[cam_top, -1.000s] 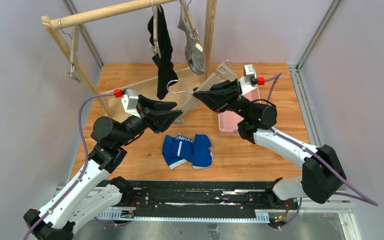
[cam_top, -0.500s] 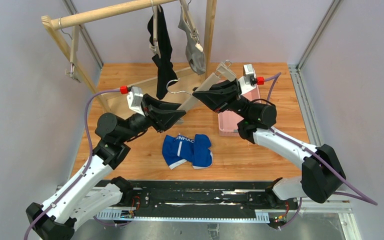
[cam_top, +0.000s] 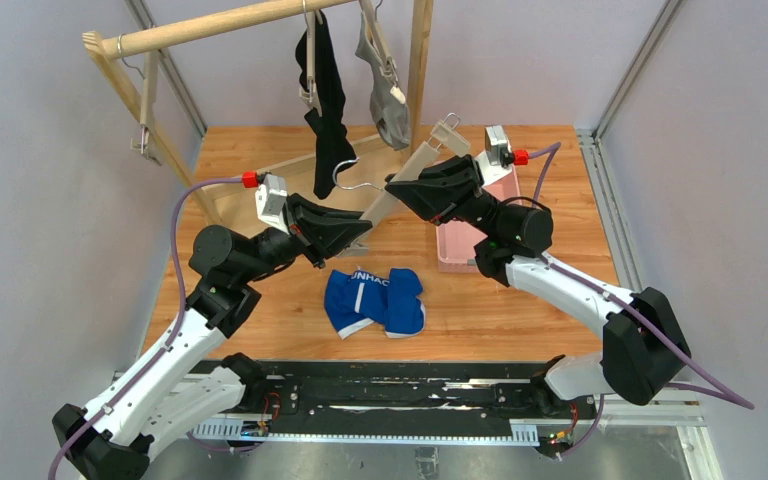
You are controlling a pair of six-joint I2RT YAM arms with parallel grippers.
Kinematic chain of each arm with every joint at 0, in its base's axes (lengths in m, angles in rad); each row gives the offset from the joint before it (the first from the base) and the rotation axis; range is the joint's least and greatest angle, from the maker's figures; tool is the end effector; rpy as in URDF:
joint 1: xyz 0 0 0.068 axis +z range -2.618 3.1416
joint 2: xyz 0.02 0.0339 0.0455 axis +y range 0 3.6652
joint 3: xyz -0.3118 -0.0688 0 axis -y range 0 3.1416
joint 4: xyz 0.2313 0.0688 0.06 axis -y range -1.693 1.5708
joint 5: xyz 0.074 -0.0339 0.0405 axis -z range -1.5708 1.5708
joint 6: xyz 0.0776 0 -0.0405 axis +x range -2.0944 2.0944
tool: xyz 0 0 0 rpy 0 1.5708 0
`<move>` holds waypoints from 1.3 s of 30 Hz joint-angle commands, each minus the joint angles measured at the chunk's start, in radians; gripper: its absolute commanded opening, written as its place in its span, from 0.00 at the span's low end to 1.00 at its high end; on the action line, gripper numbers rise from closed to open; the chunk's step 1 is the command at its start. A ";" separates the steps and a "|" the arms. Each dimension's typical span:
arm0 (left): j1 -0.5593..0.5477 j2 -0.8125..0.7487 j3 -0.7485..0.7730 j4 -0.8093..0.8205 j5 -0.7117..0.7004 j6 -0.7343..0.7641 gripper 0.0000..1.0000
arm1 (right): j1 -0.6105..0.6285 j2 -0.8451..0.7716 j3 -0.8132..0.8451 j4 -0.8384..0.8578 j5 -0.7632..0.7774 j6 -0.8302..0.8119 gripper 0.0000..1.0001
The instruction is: Remove the underwear clipped to the hanger
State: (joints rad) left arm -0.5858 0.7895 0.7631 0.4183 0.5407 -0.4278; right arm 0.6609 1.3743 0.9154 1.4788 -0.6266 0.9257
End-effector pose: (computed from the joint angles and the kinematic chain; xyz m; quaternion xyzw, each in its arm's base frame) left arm 0.1138 -0.1235 0.4424 0.2636 0.5165 -0.5186 0.6283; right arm 0.1810 0.1984 0.4872 -0.2598 0.2956 0.7112 0.5825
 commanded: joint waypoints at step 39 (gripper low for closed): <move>-0.005 -0.327 0.389 -1.391 -0.897 0.141 0.00 | 0.378 0.186 0.010 -1.622 0.718 -0.929 0.71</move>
State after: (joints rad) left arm -0.5861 0.4702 1.1187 -0.9447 -0.2424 -0.2859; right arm 1.0271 1.5139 0.8993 -0.1326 0.0589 0.0090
